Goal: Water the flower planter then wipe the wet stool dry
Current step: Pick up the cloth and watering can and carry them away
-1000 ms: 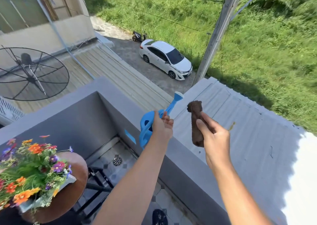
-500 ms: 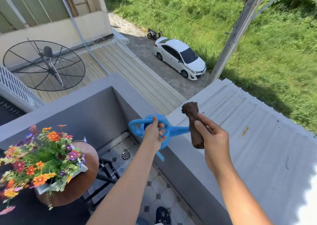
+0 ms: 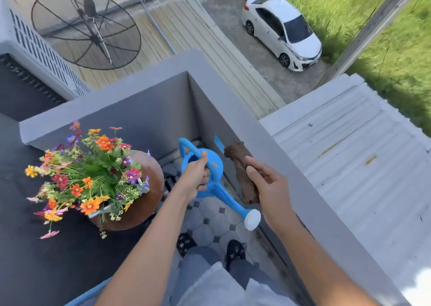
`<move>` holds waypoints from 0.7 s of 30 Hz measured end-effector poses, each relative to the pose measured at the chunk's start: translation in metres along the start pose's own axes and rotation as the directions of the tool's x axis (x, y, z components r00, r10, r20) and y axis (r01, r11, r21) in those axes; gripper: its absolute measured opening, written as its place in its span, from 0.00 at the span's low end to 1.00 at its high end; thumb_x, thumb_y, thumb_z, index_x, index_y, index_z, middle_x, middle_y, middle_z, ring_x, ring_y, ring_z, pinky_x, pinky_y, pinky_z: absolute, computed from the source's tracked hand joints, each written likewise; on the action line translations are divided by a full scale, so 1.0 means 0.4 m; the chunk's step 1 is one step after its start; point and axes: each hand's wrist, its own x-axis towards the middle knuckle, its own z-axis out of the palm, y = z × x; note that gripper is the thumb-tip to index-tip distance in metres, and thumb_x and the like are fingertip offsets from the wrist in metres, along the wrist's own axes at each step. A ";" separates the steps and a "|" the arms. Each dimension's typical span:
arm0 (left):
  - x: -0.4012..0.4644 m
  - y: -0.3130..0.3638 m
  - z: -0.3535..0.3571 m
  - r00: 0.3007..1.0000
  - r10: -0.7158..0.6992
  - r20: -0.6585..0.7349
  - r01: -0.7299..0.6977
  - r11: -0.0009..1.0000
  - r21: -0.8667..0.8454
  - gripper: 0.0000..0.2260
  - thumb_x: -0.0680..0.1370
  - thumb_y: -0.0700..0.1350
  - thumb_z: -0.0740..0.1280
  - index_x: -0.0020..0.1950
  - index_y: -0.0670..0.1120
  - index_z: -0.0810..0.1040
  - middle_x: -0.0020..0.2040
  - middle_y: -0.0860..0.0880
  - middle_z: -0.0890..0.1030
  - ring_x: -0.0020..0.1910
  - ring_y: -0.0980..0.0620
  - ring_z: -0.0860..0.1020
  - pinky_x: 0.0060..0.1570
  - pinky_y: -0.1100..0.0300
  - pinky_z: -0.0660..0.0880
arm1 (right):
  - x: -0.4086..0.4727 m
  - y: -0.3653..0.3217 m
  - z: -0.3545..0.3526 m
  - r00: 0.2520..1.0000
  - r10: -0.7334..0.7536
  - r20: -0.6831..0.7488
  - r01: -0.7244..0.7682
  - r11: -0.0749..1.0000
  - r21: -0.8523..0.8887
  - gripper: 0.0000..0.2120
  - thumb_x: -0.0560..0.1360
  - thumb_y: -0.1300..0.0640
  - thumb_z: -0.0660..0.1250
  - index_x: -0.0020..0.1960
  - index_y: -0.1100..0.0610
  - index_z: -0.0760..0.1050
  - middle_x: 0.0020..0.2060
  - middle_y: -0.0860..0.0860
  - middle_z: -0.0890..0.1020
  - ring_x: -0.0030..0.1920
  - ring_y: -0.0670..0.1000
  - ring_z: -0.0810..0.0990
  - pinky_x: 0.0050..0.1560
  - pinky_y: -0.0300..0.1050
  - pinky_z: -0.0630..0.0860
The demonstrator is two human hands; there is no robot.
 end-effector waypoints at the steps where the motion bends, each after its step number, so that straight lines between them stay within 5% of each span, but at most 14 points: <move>1: 0.030 -0.015 -0.014 1.000 -0.016 -0.001 0.016 1.000 0.013 0.25 0.82 0.62 0.54 0.50 0.44 0.80 0.29 0.52 0.61 0.25 0.56 0.56 0.22 0.63 0.53 | 0.018 0.041 0.020 1.000 0.010 0.009 -0.009 0.999 -0.046 0.11 0.78 0.61 0.69 0.58 0.53 0.83 0.53 0.49 0.86 0.56 0.52 0.84 0.58 0.50 0.79; 8: 0.437 -0.280 -0.099 0.984 -0.139 -0.111 0.156 0.975 0.158 0.25 0.83 0.63 0.51 0.52 0.45 0.77 0.41 0.45 0.73 0.33 0.51 0.67 0.28 0.61 0.58 | 0.232 0.455 0.118 0.984 0.176 -0.028 -0.178 0.969 -0.174 0.12 0.80 0.61 0.66 0.61 0.53 0.81 0.57 0.47 0.85 0.57 0.43 0.83 0.59 0.38 0.77; 11: 0.640 -0.416 -0.110 0.969 -0.155 -0.193 0.185 0.971 0.152 0.23 0.83 0.60 0.51 0.48 0.45 0.77 0.23 0.54 0.71 0.21 0.54 0.64 0.24 0.65 0.56 | 0.345 0.682 0.144 0.975 0.205 -0.079 -0.216 0.964 -0.158 0.13 0.80 0.63 0.65 0.64 0.56 0.79 0.57 0.46 0.82 0.48 0.30 0.81 0.50 0.25 0.74; 13: 0.764 -0.507 -0.111 0.955 -0.161 -0.251 0.206 0.965 0.162 0.23 0.84 0.58 0.52 0.42 0.45 0.77 0.20 0.52 0.68 0.17 0.55 0.65 0.20 0.67 0.57 | 0.421 0.825 0.155 0.972 0.204 -0.113 -0.220 0.964 -0.148 0.14 0.80 0.67 0.64 0.65 0.63 0.76 0.56 0.46 0.80 0.43 0.26 0.79 0.46 0.21 0.71; 17: 0.998 -0.671 -0.115 0.951 -0.165 -0.263 0.204 0.971 0.128 0.20 0.85 0.55 0.53 0.40 0.45 0.73 0.29 0.49 0.68 0.18 0.56 0.68 0.16 0.73 0.59 | 0.549 1.096 0.149 0.953 0.241 -0.181 -0.263 0.959 -0.107 0.16 0.80 0.68 0.63 0.67 0.68 0.73 0.60 0.57 0.80 0.52 0.43 0.80 0.52 0.28 0.75; 21: 1.161 -0.789 -0.137 0.946 -0.160 -0.280 0.196 0.975 0.105 0.19 0.85 0.54 0.53 0.47 0.41 0.74 0.33 0.48 0.71 0.26 0.52 0.68 0.16 0.72 0.60 | 0.600 1.256 0.138 0.927 0.322 -0.193 -0.336 0.941 -0.041 0.13 0.80 0.66 0.64 0.64 0.62 0.76 0.43 0.48 0.84 0.37 0.43 0.81 0.40 0.36 0.78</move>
